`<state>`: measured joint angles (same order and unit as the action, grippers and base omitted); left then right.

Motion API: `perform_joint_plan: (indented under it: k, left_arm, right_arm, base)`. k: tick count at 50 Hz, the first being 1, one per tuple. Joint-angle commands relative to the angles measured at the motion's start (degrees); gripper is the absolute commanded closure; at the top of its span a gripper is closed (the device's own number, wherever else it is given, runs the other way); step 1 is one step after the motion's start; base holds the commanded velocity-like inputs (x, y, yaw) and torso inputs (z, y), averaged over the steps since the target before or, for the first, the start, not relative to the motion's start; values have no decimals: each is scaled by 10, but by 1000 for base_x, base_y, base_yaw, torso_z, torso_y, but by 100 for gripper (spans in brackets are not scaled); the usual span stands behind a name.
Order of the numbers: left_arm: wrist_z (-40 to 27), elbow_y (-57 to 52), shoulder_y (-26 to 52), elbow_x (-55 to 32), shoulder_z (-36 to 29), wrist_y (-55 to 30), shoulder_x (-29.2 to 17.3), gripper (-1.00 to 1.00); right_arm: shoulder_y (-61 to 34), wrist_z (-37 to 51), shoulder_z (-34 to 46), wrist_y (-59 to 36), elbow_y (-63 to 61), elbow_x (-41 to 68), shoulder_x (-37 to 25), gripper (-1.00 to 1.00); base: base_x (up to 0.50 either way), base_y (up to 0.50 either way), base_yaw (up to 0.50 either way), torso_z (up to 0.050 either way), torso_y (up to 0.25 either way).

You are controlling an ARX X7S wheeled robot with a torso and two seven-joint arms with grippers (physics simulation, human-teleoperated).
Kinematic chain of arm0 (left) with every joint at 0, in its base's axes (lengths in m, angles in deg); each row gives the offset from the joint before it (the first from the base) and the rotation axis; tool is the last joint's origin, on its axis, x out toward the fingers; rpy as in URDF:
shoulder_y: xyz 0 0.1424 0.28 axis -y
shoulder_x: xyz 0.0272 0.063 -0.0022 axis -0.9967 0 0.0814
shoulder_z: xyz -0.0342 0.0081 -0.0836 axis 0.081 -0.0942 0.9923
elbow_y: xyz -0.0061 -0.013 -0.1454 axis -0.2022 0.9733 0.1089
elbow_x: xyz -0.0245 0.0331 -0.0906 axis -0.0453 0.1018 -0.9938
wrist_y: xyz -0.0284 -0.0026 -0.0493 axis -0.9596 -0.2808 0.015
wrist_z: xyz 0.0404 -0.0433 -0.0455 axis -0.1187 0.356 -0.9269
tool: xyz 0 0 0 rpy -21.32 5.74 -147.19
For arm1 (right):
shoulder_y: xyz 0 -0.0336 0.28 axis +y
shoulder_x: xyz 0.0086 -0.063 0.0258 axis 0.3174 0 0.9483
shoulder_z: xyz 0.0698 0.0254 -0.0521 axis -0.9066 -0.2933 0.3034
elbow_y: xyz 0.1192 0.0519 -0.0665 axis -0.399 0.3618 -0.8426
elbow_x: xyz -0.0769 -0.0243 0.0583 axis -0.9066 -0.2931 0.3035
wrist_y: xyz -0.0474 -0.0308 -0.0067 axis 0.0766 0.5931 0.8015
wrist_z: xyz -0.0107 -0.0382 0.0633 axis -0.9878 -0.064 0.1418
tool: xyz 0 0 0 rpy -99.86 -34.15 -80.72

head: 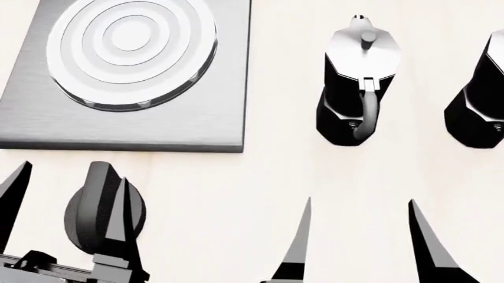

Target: Turn off the stove.

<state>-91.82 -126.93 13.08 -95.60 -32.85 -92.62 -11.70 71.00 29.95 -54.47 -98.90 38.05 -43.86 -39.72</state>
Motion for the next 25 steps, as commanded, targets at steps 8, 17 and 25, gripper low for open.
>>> perform_joint_plan:
  k: [8,17,25]
  left_arm:
    - [-3,59,5,6,-1,27,2,-100]
    - [-7,76,1,7,2,37,0,-100]
    - [-9,95,0,9,3,48,-1,-100]
  right_arm:
    - [-1,5,1,1,1,6,-4,-100]
    - [-1,7,2,1,1,8,-7,-100]
    - [-2,8,3,4,4,8,-8,-100]
  base:
    - [0,0,0,0,0]
    - [0,0,0,0,0]
    - [0,0,0,0,0]
